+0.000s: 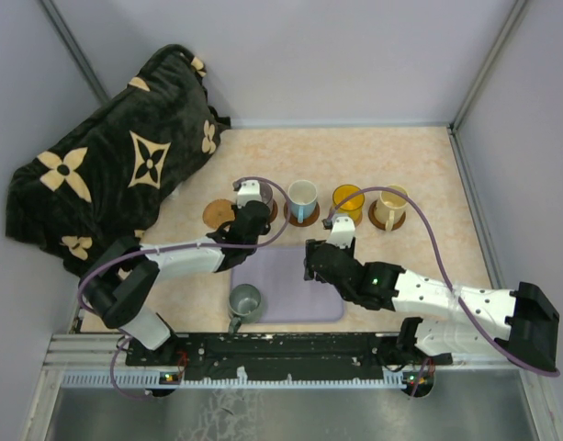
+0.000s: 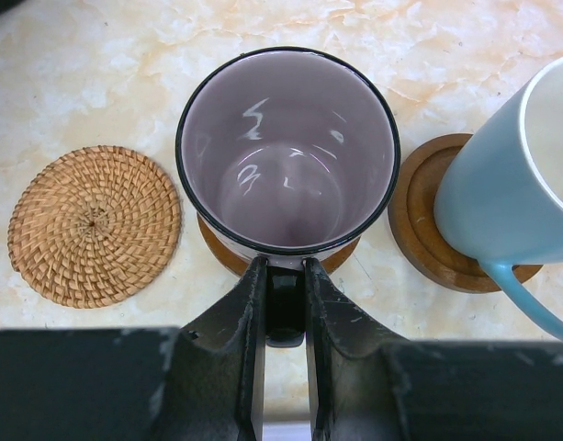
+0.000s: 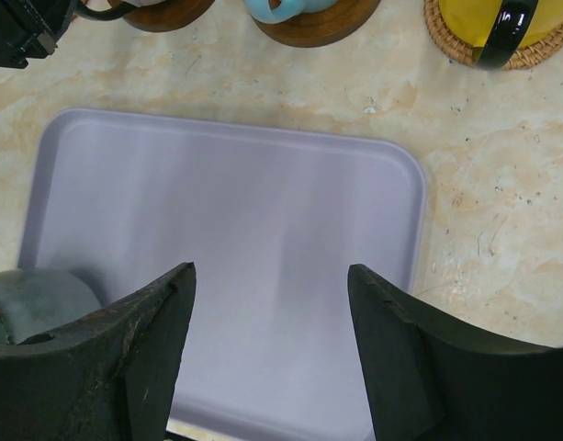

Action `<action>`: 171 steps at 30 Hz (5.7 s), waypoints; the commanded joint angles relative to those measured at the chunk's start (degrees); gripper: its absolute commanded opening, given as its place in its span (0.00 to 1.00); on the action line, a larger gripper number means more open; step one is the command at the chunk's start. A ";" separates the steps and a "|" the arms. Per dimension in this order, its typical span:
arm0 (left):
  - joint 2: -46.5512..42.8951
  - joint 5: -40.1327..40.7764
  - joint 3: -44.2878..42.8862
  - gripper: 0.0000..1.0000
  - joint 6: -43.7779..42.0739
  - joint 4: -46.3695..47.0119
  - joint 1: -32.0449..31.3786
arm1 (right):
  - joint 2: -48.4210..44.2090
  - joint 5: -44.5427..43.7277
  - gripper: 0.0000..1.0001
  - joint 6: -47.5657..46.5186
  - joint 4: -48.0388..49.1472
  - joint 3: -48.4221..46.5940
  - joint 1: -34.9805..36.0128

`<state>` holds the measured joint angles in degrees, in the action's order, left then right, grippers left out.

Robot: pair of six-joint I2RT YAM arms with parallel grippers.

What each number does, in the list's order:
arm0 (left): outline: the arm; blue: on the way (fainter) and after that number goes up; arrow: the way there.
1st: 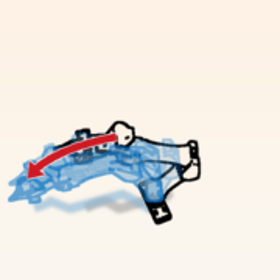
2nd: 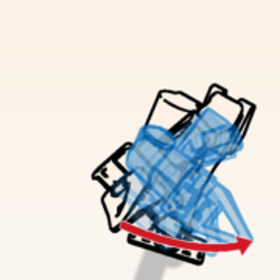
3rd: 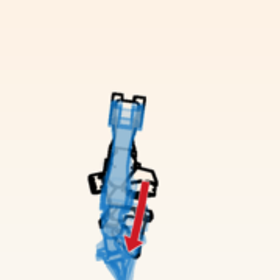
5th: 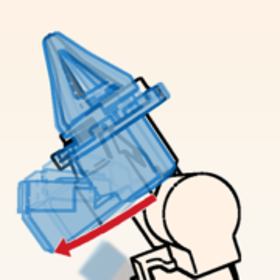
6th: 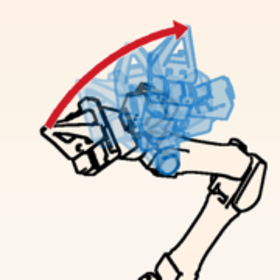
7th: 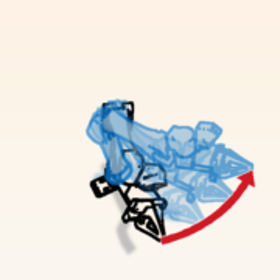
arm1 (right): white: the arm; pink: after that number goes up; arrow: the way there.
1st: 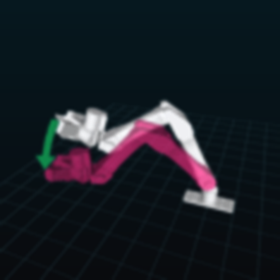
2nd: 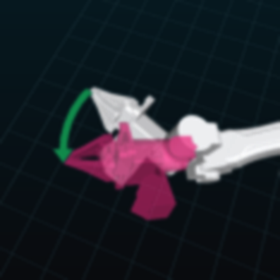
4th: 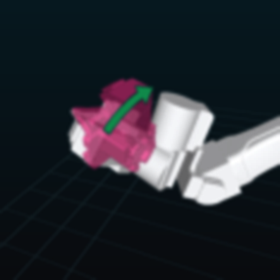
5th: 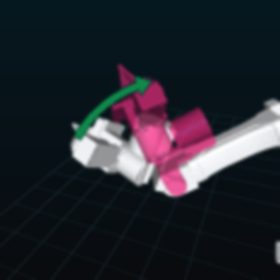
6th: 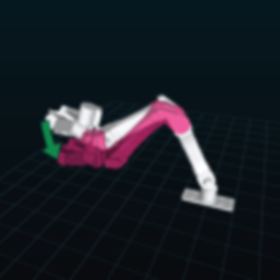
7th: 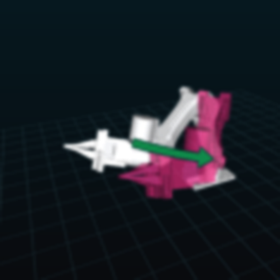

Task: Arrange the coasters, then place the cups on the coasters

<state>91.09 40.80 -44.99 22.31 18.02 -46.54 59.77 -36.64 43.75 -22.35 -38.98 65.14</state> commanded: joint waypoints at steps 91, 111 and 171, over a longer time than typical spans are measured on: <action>-39.41 -4.99 -0.94 1.00 23.94 -55.86 -17.62 | -13.91 -9.14 0.72 -4.24 -10.07 -1.82 -18.59; -37.91 -10.84 -4.58 0.93 50.81 -85.64 -40.47 | -14.33 -6.33 0.72 -1.26 -12.71 -1.51 -18.60; -27.32 -13.33 7.21 0.07 47.31 -69.10 -40.47 | -21.92 -7.33 0.71 1.84 -17.25 -2.09 -18.61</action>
<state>62.39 28.91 -38.30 70.06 -51.94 -86.76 38.96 -43.64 44.62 -41.39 -40.91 46.81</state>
